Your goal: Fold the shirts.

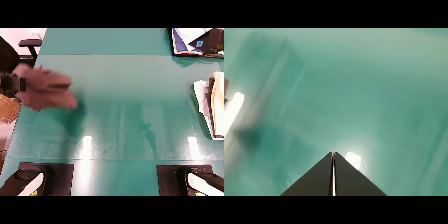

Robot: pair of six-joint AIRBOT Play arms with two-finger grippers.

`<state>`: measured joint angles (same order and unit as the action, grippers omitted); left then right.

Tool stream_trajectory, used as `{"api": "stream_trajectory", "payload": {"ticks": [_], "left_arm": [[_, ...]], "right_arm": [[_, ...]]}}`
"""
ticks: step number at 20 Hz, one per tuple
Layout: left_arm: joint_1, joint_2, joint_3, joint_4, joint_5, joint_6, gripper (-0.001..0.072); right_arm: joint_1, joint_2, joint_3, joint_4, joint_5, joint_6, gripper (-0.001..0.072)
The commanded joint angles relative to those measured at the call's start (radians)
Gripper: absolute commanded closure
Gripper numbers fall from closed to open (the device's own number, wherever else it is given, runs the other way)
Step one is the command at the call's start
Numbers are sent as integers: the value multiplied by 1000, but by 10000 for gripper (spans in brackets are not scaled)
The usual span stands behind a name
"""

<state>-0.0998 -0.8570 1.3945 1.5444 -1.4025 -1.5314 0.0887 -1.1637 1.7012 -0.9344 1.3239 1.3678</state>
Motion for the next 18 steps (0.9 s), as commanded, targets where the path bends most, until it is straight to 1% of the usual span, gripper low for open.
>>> {"api": "stream_trajectory", "payload": {"ticks": [1,4,7,9,10,11,12,14,18], "left_arm": [[-230,-21,162,-19,104,2,687],[-397,-122,189,-19,124,-6,687],[-532,-306,189,-24,134,-5,684],[-586,-436,189,-67,209,1,680],[-594,-488,189,-111,261,22,505],[-591,-531,189,-172,317,21,191],[-578,-557,189,-197,349,20,161],[-517,-573,188,-198,351,15,161],[-314,-572,139,-215,246,-14,161]], "right_arm": [[-2,34,1,-1,-107,0,694],[-5,38,1,-3,-120,0,695],[-35,38,1,-1,-117,1,694],[-60,38,1,0,-103,1,694],[-72,38,0,0,-87,1,694],[-80,38,0,-1,-69,1,694],[-92,38,0,-1,-51,1,694],[-106,38,0,-1,-24,1,694],[-117,37,0,-1,-4,1,694]]}}
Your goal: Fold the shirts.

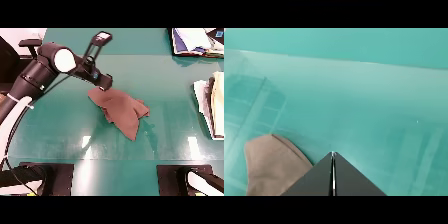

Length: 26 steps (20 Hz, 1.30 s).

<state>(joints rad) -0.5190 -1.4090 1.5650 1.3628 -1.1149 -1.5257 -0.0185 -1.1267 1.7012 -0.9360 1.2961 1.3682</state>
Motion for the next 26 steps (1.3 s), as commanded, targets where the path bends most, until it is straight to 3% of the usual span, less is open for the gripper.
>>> {"api": "stream_trajectory", "payload": {"ticks": [1,6,12,17,18,19,21,22,23,24,26], "left_arm": [[150,-20,-80,-64,-39,-20,161],[301,-61,-344,-260,180,-20,167],[314,-196,-346,-343,296,-19,167],[314,-209,-343,-379,404,-19,172],[314,-209,-343,-380,405,-15,317],[314,-209,-343,-381,409,-6,397],[314,-208,-343,-385,424,-3,412],[314,-208,-342,-401,426,-2,506],[314,-208,-338,-406,422,9,683],[314,-208,-325,-404,410,21,677],[314,-207,-287,-404,374,65,683]], "right_arm": [[-10,0,0,0,24,0,694],[-8,0,-2,0,24,0,694],[-8,-2,-23,-8,71,0,694],[-8,-15,-273,-8,65,0,694],[-8,-32,-330,-7,64,0,694],[-8,-50,-379,-8,63,0,694],[8,-96,-463,-2,51,0,694],[20,-123,-500,-2,39,0,694],[31,-150,-537,0,24,0,693],[45,-178,-566,0,15,0,683],[71,-248,-616,1,13,0,367]]}}
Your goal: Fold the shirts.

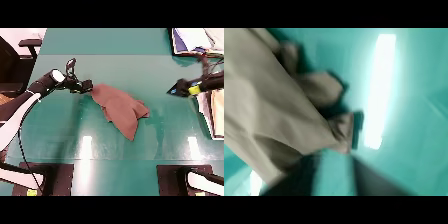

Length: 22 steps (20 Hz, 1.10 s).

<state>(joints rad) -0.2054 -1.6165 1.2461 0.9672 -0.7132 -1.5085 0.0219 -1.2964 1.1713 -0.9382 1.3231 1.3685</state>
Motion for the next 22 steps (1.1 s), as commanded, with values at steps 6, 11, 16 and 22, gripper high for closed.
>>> {"api": "stream_trajectory", "payload": {"ticks": [6,11,16,22], "left_arm": [[0,2,109,-7,-92,79,683],[1,2,110,-6,-110,79,683],[1,136,142,33,-126,90,684],[0,540,333,53,-209,175,684]], "right_arm": [[150,-270,-149,5,-71,-8,348],[225,-283,-149,4,-140,-28,594],[182,-121,-104,-39,-156,-53,695],[8,189,298,-60,46,-53,696]]}}
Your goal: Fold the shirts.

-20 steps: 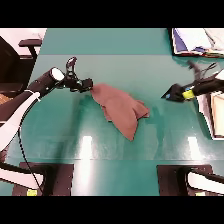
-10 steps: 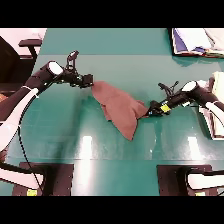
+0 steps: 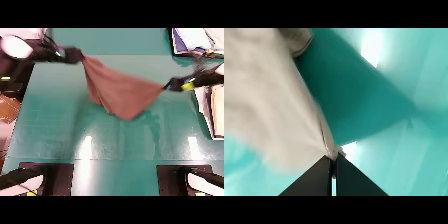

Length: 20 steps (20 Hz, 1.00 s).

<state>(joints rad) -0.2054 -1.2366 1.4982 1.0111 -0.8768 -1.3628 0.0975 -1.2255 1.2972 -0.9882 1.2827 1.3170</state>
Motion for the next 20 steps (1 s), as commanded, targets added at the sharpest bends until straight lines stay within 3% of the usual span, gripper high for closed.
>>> {"api": "stream_trajectory", "payload": {"ticks": [1,6,12,16,20], "left_arm": [[0,222,112,10,-61,29,684],[1,418,178,10,-80,29,684],[1,374,188,63,-230,27,685],[0,256,80,75,-436,27,685],[0,228,-243,78,-450,27,685]], "right_arm": [[-89,153,250,-9,108,2,696],[-177,237,505,-10,143,56,697],[-198,95,729,-11,256,152,698],[-81,-50,641,-126,312,159,697],[27,-109,411,-227,313,159,697]]}}
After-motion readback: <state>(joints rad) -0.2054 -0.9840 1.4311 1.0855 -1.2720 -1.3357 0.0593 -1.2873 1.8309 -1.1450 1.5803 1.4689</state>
